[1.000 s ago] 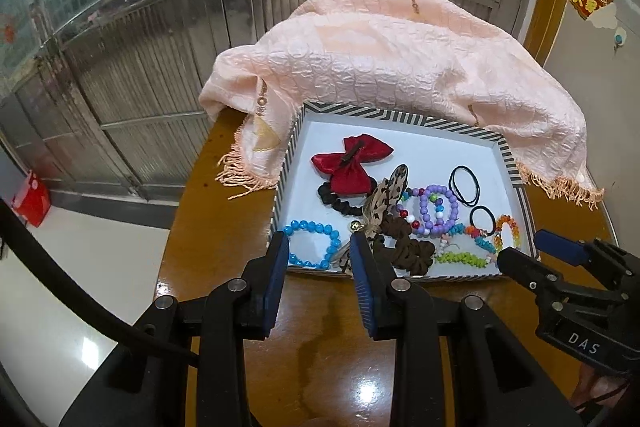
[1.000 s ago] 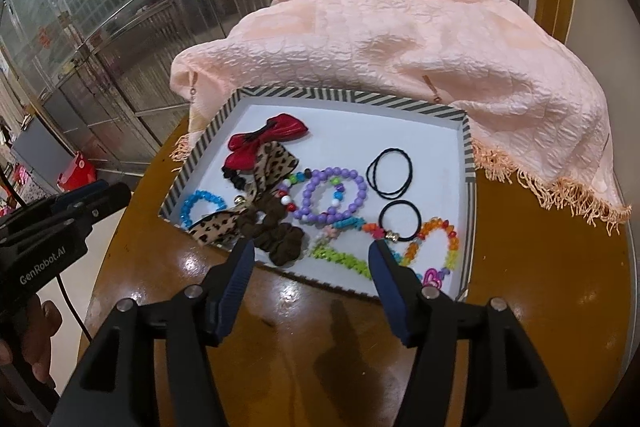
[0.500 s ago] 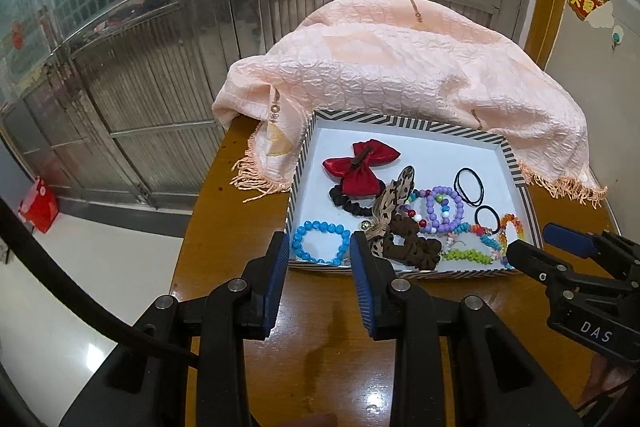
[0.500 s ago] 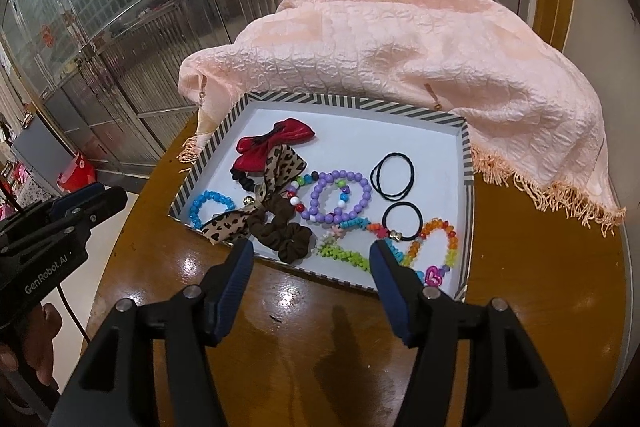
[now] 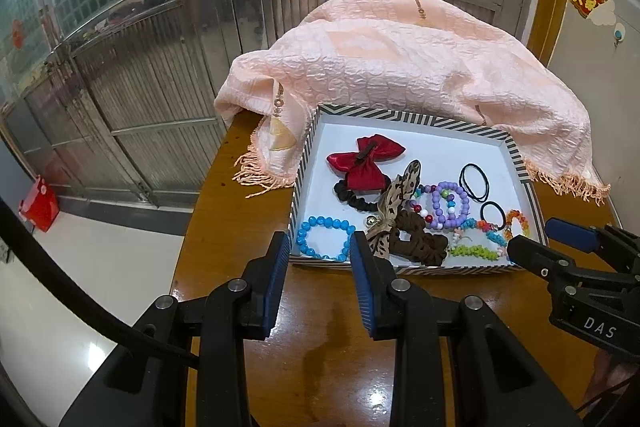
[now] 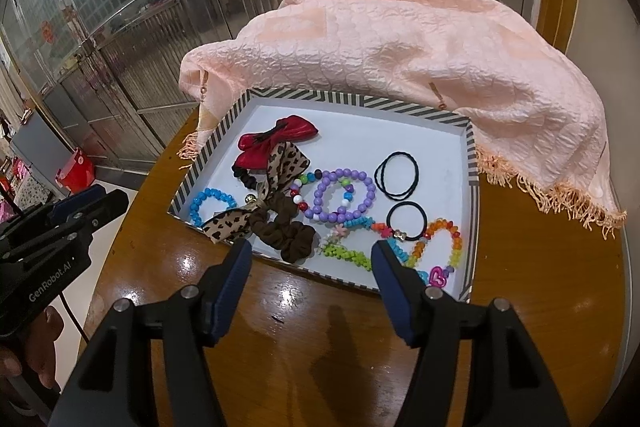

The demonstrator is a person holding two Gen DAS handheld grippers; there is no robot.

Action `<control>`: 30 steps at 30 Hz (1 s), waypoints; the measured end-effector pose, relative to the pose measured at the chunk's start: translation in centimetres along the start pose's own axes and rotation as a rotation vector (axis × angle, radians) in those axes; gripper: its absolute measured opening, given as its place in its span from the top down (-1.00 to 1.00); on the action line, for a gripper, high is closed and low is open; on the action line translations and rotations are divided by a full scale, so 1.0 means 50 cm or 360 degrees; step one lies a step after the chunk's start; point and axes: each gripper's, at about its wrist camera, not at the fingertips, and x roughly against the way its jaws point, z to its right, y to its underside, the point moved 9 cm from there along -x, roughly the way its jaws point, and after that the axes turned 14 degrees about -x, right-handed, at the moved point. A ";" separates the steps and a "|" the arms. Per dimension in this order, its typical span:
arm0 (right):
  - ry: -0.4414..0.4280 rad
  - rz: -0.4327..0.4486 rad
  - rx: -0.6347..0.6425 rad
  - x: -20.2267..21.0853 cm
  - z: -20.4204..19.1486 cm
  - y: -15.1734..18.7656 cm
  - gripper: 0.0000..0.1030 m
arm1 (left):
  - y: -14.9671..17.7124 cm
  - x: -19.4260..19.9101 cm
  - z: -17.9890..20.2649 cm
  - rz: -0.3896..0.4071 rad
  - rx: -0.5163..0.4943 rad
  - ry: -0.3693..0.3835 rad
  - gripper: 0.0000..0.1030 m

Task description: Organize jewelry

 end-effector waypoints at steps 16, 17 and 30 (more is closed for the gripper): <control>0.0019 0.0004 -0.0023 -0.003 0.009 -0.007 -0.28 | -0.004 -0.008 0.004 -0.0011 -0.0009 0.0013 0.68; 0.0021 0.0006 -0.0024 -0.002 0.011 -0.006 -0.28 | -0.005 -0.008 0.006 -0.0012 -0.0015 0.0012 0.68; 0.0031 0.0007 -0.0049 0.005 0.028 0.001 -0.28 | -0.013 -0.006 0.017 -0.0009 -0.0038 0.0018 0.68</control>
